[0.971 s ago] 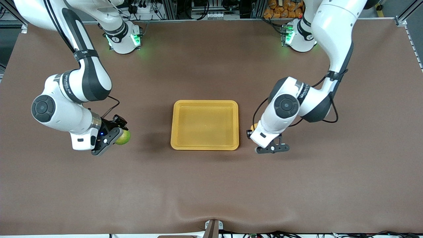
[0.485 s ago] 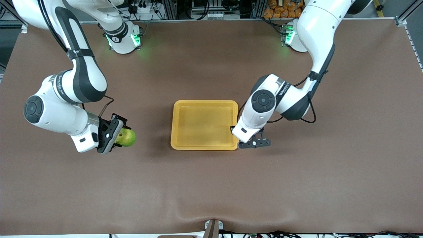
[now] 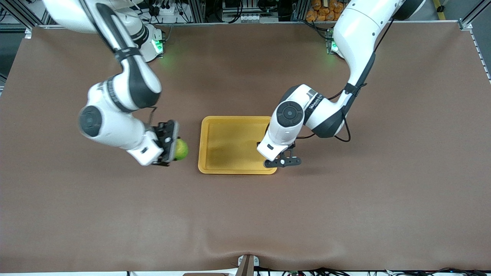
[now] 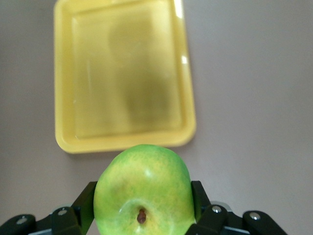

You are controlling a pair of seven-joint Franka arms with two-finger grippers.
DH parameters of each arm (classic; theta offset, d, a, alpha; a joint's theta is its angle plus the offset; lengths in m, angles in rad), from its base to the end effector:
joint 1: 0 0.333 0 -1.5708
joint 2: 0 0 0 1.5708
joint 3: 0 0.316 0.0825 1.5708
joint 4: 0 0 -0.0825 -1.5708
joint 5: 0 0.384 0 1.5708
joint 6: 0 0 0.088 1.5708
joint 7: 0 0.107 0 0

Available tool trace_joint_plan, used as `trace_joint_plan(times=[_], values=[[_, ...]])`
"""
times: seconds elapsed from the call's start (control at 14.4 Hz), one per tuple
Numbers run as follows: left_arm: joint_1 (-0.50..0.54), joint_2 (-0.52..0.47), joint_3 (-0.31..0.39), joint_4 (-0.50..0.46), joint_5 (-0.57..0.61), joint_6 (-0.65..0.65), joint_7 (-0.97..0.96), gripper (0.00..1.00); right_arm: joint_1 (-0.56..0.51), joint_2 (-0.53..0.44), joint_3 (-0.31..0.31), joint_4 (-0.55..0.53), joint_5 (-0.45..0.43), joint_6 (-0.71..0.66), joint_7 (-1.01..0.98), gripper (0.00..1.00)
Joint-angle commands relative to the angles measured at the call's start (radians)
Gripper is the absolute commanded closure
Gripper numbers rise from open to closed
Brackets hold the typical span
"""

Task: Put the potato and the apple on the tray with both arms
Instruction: 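Carry the apple with the right gripper while the left gripper carries the potato, then lower the potato into the tray and open the left gripper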

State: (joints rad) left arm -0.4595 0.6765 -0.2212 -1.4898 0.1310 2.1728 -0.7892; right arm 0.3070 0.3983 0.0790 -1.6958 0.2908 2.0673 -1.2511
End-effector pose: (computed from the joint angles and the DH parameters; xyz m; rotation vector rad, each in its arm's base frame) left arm 0.5760 -0.4251 0.2829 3.1015 0.1310 -0.0019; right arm 0.6065 0.2572 0.3656 -2.1105 -1.9435 -0.1370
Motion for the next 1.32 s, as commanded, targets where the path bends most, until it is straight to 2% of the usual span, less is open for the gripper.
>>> trace_joint_plan(times=[0.0,0.35,0.69,1.18,1.25], values=[[-0.024,0.031,0.011,0.037,0.002,0.001,-0.027,1.00,0.044,0.046,-0.011,0.024,0.005,0.028,-0.022,1.00],[-0.048,0.069,0.011,0.037,0.002,0.051,-0.073,1.00,0.089,0.065,-0.013,0.018,-0.004,0.060,-0.010,1.00],[-0.056,0.078,0.013,0.034,0.007,0.055,-0.076,1.00,0.110,0.089,-0.013,0.010,-0.007,0.059,0.084,1.00],[-0.054,0.110,0.013,0.034,0.048,0.055,-0.076,1.00,0.119,0.097,-0.015,-0.002,-0.009,0.076,0.084,1.00],[-0.054,0.113,0.013,0.034,0.050,0.055,-0.076,0.96,0.119,0.097,-0.015,-0.010,-0.009,0.092,0.084,1.00]])
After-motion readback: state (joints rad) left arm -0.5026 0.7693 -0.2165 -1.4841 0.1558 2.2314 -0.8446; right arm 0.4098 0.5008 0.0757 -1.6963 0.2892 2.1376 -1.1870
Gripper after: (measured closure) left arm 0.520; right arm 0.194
